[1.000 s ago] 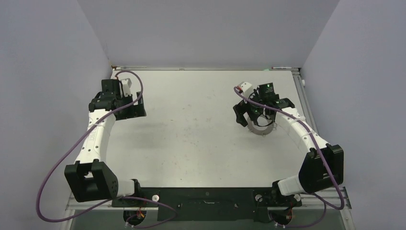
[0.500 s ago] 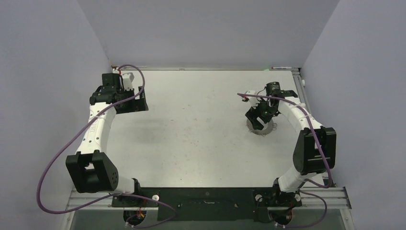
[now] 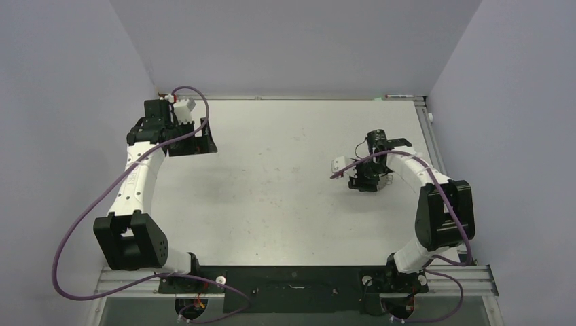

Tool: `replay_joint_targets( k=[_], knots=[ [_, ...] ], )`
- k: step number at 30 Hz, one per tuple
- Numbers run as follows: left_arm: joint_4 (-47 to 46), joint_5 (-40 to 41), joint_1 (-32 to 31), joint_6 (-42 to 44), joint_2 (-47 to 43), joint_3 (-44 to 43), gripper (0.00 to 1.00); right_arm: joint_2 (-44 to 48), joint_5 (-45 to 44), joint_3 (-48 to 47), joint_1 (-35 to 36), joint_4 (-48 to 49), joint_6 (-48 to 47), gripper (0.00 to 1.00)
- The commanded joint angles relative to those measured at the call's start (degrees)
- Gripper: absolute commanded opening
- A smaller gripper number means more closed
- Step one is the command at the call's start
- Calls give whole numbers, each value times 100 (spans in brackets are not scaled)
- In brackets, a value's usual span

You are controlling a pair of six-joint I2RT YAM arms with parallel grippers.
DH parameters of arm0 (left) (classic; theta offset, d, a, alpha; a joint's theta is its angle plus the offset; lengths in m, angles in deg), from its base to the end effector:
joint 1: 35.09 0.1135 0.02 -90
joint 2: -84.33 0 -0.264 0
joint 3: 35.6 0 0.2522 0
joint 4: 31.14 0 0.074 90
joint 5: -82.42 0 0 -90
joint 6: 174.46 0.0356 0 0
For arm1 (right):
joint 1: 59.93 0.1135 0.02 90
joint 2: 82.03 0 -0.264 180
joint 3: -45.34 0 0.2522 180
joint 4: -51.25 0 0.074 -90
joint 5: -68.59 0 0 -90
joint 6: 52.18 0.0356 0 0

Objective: Remove the keys from the keyring

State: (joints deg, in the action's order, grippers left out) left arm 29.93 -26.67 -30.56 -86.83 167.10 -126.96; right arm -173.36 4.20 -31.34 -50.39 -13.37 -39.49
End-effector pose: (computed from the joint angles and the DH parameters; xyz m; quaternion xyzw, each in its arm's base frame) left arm 0.3017 0.0122 0.3277 -0.0030 0.9353 -0.1510 0.3201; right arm 0.2833 0.0632 0.2094 -0.6824 0.6909 0.1324 0.1987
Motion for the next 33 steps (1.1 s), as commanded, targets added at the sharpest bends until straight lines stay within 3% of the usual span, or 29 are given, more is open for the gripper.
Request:
replay_joint_targets(
  k=[1,15,21,23,24,30,33],
  knots=[
    [-115,-179,-18,15,34,-317,96,-128,115,27,140,341,-818,48],
    [93,-155,-22,73,74,-462,96,-804,-102,139,227,726,-928,39],
    [130,-196,-89,205,-63,-520,96,-924,-260,123,219,738,-917,22],
    [25,-165,-102,205,-155,-491,96,-989,-203,-46,215,596,-778,7],
    [-50,-128,-102,209,-204,-459,96,-1021,-160,-186,215,467,-712,6],
    [-674,-85,-95,557,-731,1,96,-837,825,-1295,320,-375,178,5],
    [-1199,-463,-85,837,-1203,421,96,-641,1325,-1609,443,-468,1030,5]
  ],
)
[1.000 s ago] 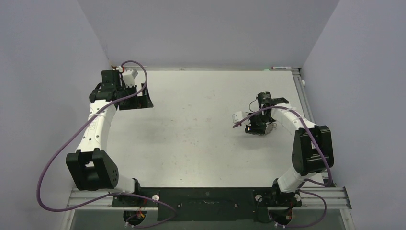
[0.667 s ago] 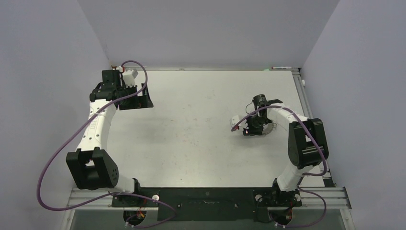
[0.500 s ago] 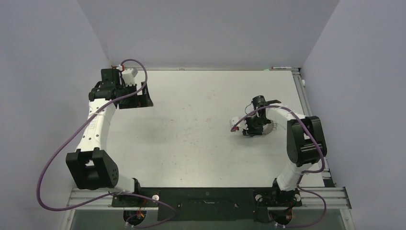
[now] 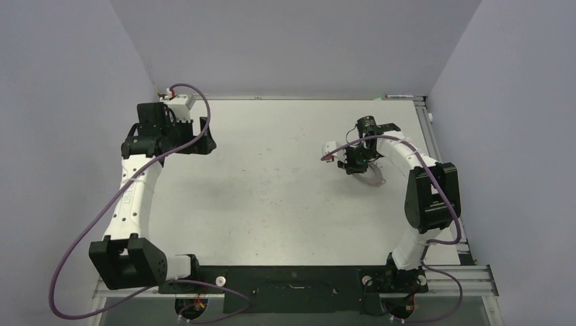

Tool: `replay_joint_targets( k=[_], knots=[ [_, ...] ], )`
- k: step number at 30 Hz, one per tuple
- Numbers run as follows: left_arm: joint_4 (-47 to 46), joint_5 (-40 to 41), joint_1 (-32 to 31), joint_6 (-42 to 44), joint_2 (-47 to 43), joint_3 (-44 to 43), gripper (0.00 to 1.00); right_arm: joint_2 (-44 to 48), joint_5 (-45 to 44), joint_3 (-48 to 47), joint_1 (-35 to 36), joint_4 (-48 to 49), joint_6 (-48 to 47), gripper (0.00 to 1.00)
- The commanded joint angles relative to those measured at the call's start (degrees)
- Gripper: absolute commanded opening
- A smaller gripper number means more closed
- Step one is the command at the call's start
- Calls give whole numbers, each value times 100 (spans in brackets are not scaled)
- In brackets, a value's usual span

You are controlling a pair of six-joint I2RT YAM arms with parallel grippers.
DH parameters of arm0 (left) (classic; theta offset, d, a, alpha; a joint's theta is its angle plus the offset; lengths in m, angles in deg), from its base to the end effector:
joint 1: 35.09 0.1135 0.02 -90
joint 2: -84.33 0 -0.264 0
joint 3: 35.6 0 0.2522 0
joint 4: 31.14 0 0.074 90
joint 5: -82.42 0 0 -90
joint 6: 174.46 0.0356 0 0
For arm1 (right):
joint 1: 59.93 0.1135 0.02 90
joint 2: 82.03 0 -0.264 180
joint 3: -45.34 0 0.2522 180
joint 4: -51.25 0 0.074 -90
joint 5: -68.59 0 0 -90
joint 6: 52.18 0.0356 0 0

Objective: Remove the keys from the keyring

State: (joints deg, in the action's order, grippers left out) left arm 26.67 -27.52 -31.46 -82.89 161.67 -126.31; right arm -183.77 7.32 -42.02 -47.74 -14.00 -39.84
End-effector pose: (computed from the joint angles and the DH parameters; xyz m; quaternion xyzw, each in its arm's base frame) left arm 0.2844 0.0059 0.3542 0.0507 0.9091 -0.1422 0.3882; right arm 0.3257 0.0879 0.2058 -0.6972 0.6673 0.1605 0.2073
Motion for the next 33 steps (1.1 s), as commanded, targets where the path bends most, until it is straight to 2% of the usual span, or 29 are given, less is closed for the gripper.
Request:
replay_joint_targets(
  k=[1,6,9,14,18,22,27,33],
  knots=[
    [-1101,-554,5,535,-825,545,96,458,1093,-571,211,-295,1462,5],
    [-2436,-1690,-129,844,-1635,1540,96,511,1721,-937,361,48,3132,5],
    [-2794,-1935,-585,1405,-1867,1832,96,488,2101,-1193,480,415,4171,5],
    [-2188,-1906,-1777,3532,-2023,1955,100,496,2579,-1321,725,1179,5688,5],
    [-1847,-1685,-2871,4946,-1999,2012,88,552,2932,-1234,938,1766,6729,5],
    [-1275,-1517,-3904,6297,-1603,1730,80,520,3118,-1144,1282,2090,7203,5],
    [-179,-1685,-4462,7245,-741,731,76,375,3259,-1123,1630,2417,7642,5],
    [59,-933,-5114,8181,-57,334,73,217,3232,-1206,1904,2526,7891,5]
  ],
)
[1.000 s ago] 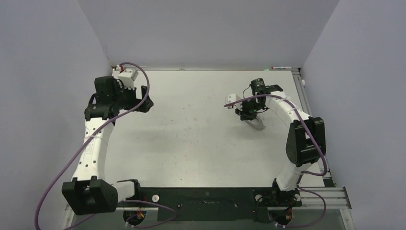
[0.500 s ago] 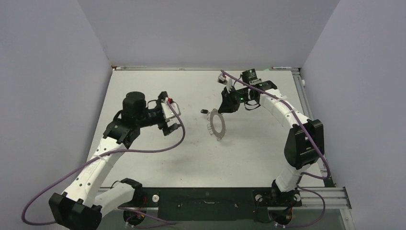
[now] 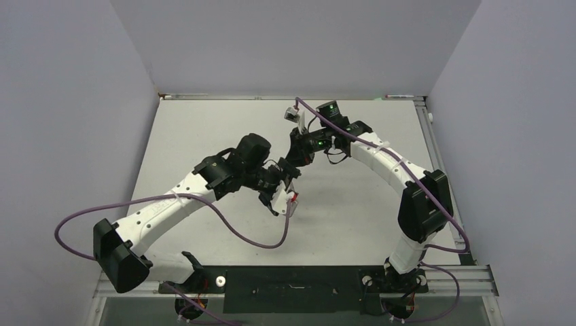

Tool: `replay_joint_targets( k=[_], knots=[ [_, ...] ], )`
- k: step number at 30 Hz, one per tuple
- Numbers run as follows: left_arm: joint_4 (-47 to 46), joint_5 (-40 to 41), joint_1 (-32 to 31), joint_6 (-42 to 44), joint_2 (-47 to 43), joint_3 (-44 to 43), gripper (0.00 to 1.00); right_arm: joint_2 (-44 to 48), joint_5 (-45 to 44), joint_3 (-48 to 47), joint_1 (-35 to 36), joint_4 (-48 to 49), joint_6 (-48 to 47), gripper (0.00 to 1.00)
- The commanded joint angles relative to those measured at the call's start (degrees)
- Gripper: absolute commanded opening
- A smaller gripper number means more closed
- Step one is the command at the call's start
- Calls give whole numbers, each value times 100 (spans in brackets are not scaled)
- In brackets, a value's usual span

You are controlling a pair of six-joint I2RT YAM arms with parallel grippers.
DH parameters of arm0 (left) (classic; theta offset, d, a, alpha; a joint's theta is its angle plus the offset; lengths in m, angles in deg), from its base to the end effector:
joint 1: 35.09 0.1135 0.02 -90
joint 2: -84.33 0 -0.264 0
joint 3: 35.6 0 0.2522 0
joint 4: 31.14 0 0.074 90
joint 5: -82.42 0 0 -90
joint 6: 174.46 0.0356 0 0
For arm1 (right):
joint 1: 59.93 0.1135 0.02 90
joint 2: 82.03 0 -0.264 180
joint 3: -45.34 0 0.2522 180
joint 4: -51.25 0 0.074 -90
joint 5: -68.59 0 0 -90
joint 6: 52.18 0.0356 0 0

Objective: Remove the keys from the keyring

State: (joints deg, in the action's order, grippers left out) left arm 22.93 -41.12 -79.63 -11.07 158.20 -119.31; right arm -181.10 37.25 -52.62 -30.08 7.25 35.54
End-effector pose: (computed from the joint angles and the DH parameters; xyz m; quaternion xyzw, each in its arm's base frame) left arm 0.1782 -0.2030 0.3379 0.8137 0.3586 -0.1647 0.4268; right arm 0.3136 0.2150 0.3038 -0.4027 0.7226 0.5190 0.2154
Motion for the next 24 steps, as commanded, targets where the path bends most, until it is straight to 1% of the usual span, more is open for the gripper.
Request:
replay_joint_targets(
  k=[1,6,7,8,9,12,13,15,16,17,18,19,21,22,23,24],
  knots=[
    [472,593,-336,1154,402,-422,72,-64,238,-150,180,409,352,5],
    [954,1216,-367,1621,953,-863,67,-73,274,-176,278,391,337,5],
    [1031,1298,-364,1697,1028,-923,65,-69,254,-177,303,347,287,5],
    [1099,1381,-363,1796,1092,-965,62,-57,214,-172,327,307,274,5],
    [1167,1435,-365,1908,1133,-989,62,-52,187,-173,351,273,105,5],
    [1339,1709,-370,2265,1258,-985,60,-47,214,-181,386,250,120,5],
    [1360,1774,-380,2326,1302,-985,57,-43,224,-188,390,234,115,5],
    [1423,1939,-402,2396,1395,-1015,44,-23,225,-212,403,172,87,5],
    [1446,2012,-426,2395,1428,-1038,33,-18,226,-235,402,136,61,5],
    [1448,2051,-445,2362,1442,-1064,17,-10,226,-249,402,92,33,5],
    [1392,2050,-460,2268,1427,-1068,3,7,218,-254,395,69,8,5],
    [1285,1977,-461,2168,1373,-1047,0,28,196,-259,393,56,-20,5],
    [1011,1720,-465,1919,1168,-955,0,74,40,-286,358,34,-49,5],
    [748,1570,-462,1690,1032,-870,0,90,-35,-345,293,2,-68,9],
    [518,1435,-460,1428,886,-796,0,101,-94,-473,199,-52,-90,18],
    [335,1327,-466,1204,781,-763,0,106,-114,-600,46,-109,-100,30]
  ],
)
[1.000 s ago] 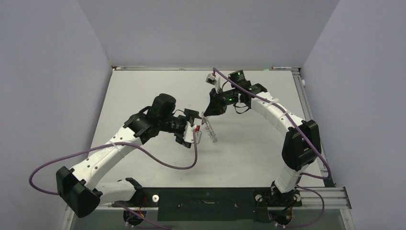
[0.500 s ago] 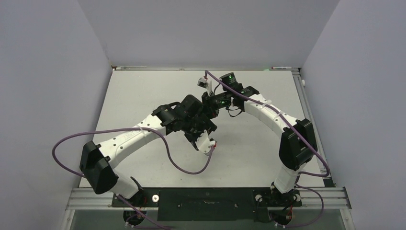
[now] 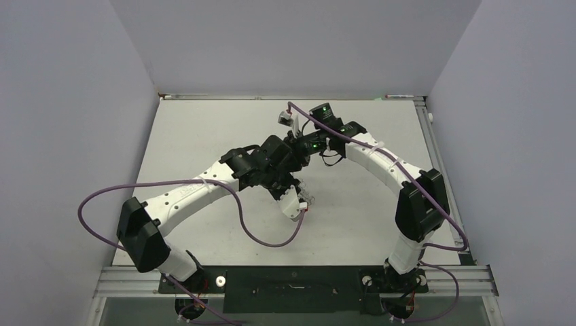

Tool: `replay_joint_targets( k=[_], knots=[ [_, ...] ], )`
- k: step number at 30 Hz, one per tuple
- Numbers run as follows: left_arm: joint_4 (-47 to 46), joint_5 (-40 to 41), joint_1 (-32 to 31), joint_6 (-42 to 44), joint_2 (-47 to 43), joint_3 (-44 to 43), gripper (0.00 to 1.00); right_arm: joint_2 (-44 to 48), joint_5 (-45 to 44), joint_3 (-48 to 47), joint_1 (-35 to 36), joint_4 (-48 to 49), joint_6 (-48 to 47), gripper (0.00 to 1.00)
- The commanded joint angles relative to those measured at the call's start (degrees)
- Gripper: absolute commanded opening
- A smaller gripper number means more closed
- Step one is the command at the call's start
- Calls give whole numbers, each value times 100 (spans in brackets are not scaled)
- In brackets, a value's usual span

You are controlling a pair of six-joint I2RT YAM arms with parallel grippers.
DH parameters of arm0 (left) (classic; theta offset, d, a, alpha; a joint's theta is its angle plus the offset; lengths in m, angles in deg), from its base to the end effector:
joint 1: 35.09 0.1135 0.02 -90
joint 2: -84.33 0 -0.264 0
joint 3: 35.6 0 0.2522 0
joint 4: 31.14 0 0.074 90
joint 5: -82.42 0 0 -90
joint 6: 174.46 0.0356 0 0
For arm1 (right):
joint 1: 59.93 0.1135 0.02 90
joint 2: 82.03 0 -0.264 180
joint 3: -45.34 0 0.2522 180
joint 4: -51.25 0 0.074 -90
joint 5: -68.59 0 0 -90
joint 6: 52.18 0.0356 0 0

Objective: Remove the keys from the keyring

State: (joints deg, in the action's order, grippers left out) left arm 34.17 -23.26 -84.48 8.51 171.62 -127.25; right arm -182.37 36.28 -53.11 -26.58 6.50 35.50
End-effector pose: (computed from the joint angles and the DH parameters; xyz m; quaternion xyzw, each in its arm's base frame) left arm 0.1955 -0.2428 0.3017 0.9188 0.2770 -0.0304 0.2797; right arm 0.3037 0.2359 0.2973 -0.4190 0.7203 0.5185 0.1919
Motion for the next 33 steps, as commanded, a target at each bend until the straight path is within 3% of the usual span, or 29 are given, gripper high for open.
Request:
replay_joint_targets(
  k=[1,5,9,12,17,27,33],
  knots=[
    [-870,-539,20,-969,-650,13,0,234,3,-708,-499,-95,-112,41],
    [-993,-711,112,-2269,-740,-265,0,255,178,-1351,-1300,-380,-222,76],
    [-1292,-848,402,-3729,-713,-578,0,552,284,-1518,-1880,-297,-218,98],
    [-1737,-863,732,-5170,-657,-886,0,922,214,-1305,-2076,-70,-154,90],
    [-1965,-1528,1417,-6812,-571,-1445,0,1636,-33,-681,-2156,730,357,90],
    [-3481,-2966,2515,-9092,-993,-1369,0,2045,1141,-583,-1994,1279,46,90],
    [-4289,-3517,2689,-10193,-1140,-1330,0,1955,907,-456,-1574,1390,33,90]
  ],
)
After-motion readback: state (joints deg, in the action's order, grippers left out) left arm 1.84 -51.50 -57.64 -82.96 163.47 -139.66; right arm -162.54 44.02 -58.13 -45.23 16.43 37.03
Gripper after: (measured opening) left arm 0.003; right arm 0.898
